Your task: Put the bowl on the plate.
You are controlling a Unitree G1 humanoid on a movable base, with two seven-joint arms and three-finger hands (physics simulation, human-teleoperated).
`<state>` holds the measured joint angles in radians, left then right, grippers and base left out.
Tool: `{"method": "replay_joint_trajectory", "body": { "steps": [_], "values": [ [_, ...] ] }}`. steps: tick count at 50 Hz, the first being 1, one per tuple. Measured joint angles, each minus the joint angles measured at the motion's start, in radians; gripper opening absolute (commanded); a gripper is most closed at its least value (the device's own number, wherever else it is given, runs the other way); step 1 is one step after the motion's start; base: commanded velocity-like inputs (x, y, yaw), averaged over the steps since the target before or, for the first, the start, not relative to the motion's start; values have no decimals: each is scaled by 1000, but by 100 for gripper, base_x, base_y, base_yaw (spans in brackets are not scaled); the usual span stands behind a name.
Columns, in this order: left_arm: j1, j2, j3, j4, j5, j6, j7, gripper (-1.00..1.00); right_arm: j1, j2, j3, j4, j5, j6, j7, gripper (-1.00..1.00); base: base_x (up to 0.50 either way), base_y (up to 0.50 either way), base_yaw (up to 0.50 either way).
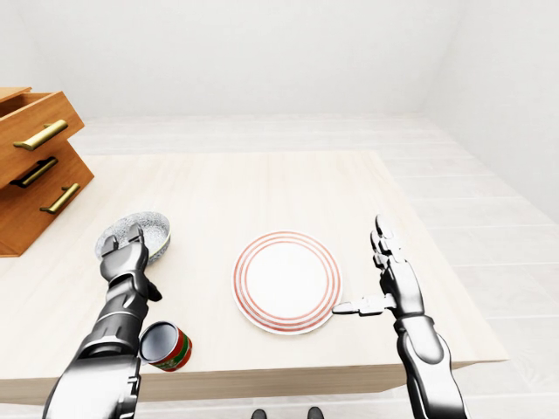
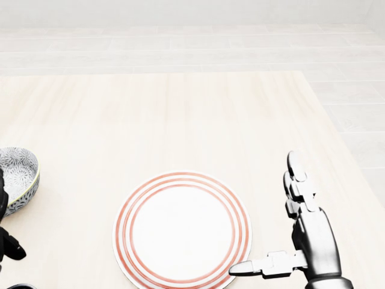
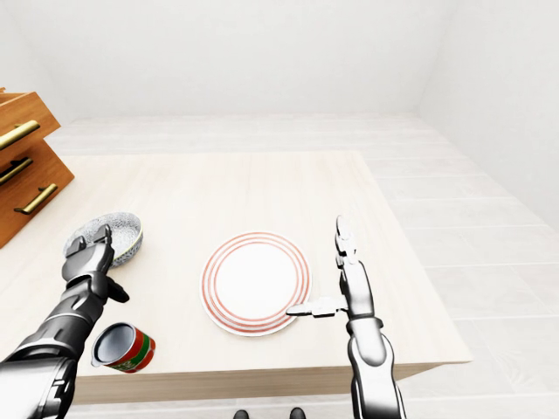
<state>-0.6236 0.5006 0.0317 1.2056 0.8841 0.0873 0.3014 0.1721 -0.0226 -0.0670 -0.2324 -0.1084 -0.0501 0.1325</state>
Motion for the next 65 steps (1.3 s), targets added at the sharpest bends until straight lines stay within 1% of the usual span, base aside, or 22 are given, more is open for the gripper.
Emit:
{"method": "replay_joint_trajectory", "body": {
  "steps": [8,9,12,13,14,15,16,17,18,20,22,23,25,27,42,50,59,65],
  "values": [
    [2,0,-5,-2,7,0,-6,100,-1,-1,-2,6,2,-4,0,100,0,0,0],
    [2,0,-5,-3,8,0,-6,91,0,-1,-2,7,3,-4,0,100,0,0,0],
    [2,0,-6,-3,10,0,-8,87,0,-1,-2,7,3,-5,0,100,0,0,0],
    [2,0,-7,-3,11,0,-8,67,0,-1,-2,8,4,-6,1,100,0,0,0],
    [2,0,-7,-4,13,0,-9,20,0,-1,-2,8,4,-6,1,100,0,0,0],
    [3,0,-7,-4,14,0,-9,14,0,-1,-3,8,4,-6,1,100,0,0,0],
    [3,0,-8,-4,15,0,-10,1,0,-1,-3,9,4,-6,1,100,0,0,0],
    [3,-1,-8,-5,16,0,-10,-22,0,-1,-3,9,4,-7,1,100,0,0,0],
    [3,-1,-8,-5,17,0,-11,-36,0,-1,-3,10,5,-7,1,100,0,0,0],
    [3,-1,-10,-6,20,0,-12,-37,-1,-2,-4,11,5,-8,1,100,0,0,0],
    [1,0,-9,-9,24,0,-10,-48,-1,-2,-4,12,5,-8,1,100,0,0,0],
    [1,-1,-10,-8,24,0,-13,-71,-1,-2,-4,13,5,-8,1,100,0,0,0],
    [1,-1,-9,-8,24,0,-17,-97,-1,-2,-5,13,6,-9,1,100,0,0,0],
    [0,-1,-9,-9,23,0,-20,-100,-2,-2,-5,13,6,-9,1,100,0,0,0],
    [2,2,-5,-20,31,0,-41,-100,-3,-2,-7,21,7,-14,2,100,0,0,0],
    [10,7,-3,-41,31,0,-61,-100,-3,-2,-6,15,6,-10,2,100,0,0,0],
    [38,15,5,-114,30,0,-97,-100,2,-2,-7,-6,7,3,4,100,0,0,0],
    [67,15,14,-206,24,0,-131,-100,5,-1,-8,-20,8,9,5,100,0,0,0]
  ]
}}
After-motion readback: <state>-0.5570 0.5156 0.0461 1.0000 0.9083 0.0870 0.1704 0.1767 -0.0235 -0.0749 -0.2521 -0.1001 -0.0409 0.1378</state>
